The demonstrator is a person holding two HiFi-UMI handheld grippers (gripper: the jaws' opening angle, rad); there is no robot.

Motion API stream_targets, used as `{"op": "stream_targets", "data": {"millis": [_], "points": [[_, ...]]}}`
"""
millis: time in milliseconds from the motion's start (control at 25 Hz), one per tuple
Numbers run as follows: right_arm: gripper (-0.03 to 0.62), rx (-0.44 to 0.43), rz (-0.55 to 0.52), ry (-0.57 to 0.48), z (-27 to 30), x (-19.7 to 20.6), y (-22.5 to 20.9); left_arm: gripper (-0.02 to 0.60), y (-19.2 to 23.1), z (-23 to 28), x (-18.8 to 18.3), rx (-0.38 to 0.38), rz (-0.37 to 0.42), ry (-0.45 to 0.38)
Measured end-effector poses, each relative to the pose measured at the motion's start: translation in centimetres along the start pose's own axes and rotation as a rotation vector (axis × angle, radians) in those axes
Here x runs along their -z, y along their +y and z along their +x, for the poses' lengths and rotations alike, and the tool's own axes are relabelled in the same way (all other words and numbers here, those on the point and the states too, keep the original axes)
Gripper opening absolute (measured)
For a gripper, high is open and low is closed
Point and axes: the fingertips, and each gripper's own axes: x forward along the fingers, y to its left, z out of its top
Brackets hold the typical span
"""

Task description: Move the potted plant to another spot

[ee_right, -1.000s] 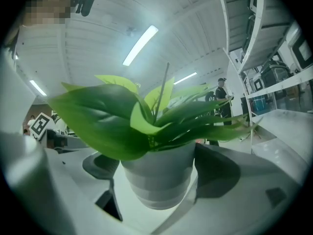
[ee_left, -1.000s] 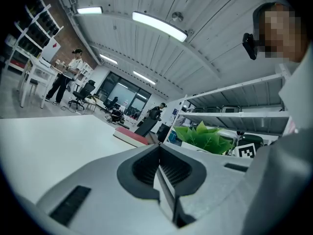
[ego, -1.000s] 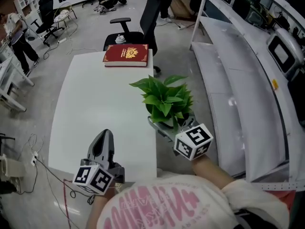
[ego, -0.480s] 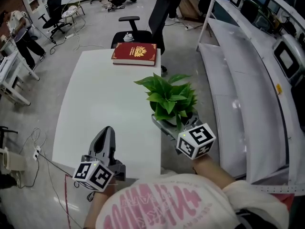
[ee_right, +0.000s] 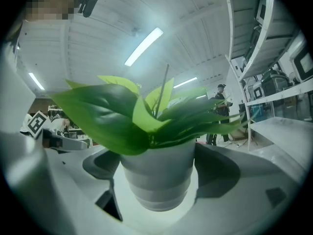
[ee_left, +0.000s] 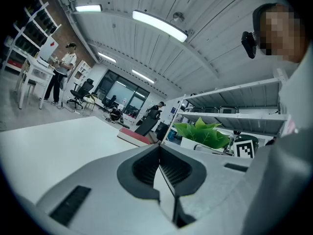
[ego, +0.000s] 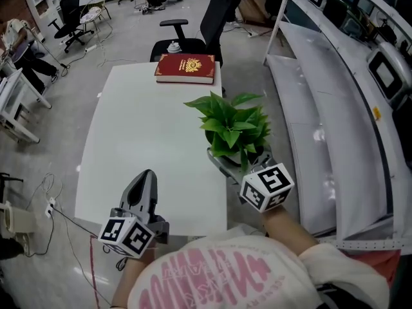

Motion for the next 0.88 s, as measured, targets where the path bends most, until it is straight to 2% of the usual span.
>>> {"op": "stream_targets", "data": {"millis": [280, 560, 880], "points": [[0.491, -0.059, 0.012, 0.024, 1.4, 0.8, -0.4, 0.003, 0.3, 0.0, 0.5, -0.061, -0.012, -0.006], [0.491, -0.198, -0.023, 0.061, 4.4, 0.8, -2.5, 0.003, 0.5, 1.0, -0.3, -0.204, -0.019, -0.111], [0.491, -0.285, -0.027, 0.112, 7.3, 2.2, -5.9, 0.003, 1.3, 1.7, -0.8, -0.353, -0.029, -0.204]]}}
